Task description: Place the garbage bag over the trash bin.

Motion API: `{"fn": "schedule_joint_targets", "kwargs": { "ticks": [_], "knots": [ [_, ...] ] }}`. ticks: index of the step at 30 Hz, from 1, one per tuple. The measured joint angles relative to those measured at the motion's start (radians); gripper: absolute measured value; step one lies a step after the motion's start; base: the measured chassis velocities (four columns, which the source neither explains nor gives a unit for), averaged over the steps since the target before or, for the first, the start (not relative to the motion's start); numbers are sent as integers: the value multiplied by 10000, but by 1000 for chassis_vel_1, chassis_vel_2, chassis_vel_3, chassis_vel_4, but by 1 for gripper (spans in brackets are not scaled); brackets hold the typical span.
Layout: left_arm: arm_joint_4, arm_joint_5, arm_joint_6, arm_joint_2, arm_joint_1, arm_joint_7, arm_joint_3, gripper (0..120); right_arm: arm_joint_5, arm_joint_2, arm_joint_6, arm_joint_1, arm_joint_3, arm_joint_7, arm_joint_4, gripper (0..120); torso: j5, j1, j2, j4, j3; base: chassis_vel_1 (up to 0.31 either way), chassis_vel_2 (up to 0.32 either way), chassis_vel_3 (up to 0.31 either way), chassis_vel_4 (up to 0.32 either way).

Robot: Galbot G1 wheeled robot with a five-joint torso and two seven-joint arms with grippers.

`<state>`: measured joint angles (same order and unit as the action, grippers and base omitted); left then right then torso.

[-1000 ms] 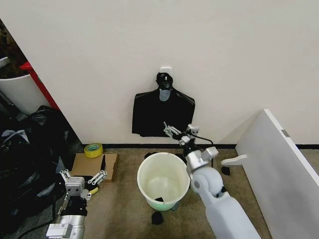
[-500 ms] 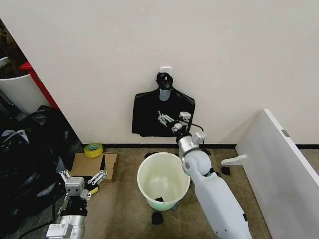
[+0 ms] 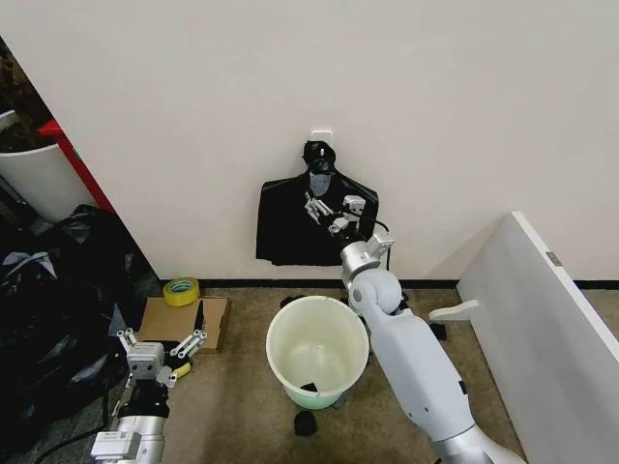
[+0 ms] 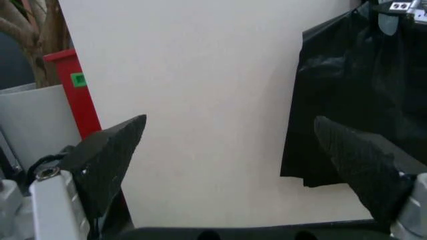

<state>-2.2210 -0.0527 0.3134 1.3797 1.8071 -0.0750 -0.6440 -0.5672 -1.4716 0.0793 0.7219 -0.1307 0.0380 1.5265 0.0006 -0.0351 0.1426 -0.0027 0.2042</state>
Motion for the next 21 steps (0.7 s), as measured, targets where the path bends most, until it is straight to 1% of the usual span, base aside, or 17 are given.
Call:
{"fn": "schedule_joint_targets", "kwargs": {
  "ticks": [1,2,3,8,9,10,14,15,18,21],
  "knots": [
    [6,3,15,-11,13,-4,0,99,4,3,10,-32,17,-1,-34,58,0,0,0,1,0,0,0,0,0],
    [6,3,15,-11,13,-4,0,99,4,3,10,-32,17,-1,-34,58,0,0,0,1,0,0,0,0,0],
    [7,6,27,-26,24,-7,-1,99,5,5,19,-62,24,-9,-48,55,-1,0,0,1,0,0,0,0,0],
    [0,12,32,-7,24,-20,1,99,1,58,22,-118,24,-92,4,33,0,0,0,1,0,0,0,0,0],
    [0,12,32,-7,24,-20,1,99,1,58,22,-118,24,-92,4,33,0,0,0,1,0,0,0,0,0],
    [-5,18,32,2,23,-22,12,99,1,76,26,-101,22,-105,33,30,-1,0,0,0,0,0,0,0,0],
    [-15,34,32,-17,35,-32,54,99,76,146,37,37,16,-168,168,11,0,0,0,0,0,0,0,0,0],
    [-15,34,32,-17,35,-32,54,99,76,146,37,37,16,-168,168,11,0,0,0,0,0,0,0,0,0],
    [-13,35,42,-66,41,-36,52,99,135,227,75,188,-4,-193,278,0,0,0,0,1,0,0,0,0,0],
    [-13,33,45,-51,22,-45,57,99,174,377,77,448,0,-207,566,0,1,0,0,1,0,0,0,0,0]
  ]
}}
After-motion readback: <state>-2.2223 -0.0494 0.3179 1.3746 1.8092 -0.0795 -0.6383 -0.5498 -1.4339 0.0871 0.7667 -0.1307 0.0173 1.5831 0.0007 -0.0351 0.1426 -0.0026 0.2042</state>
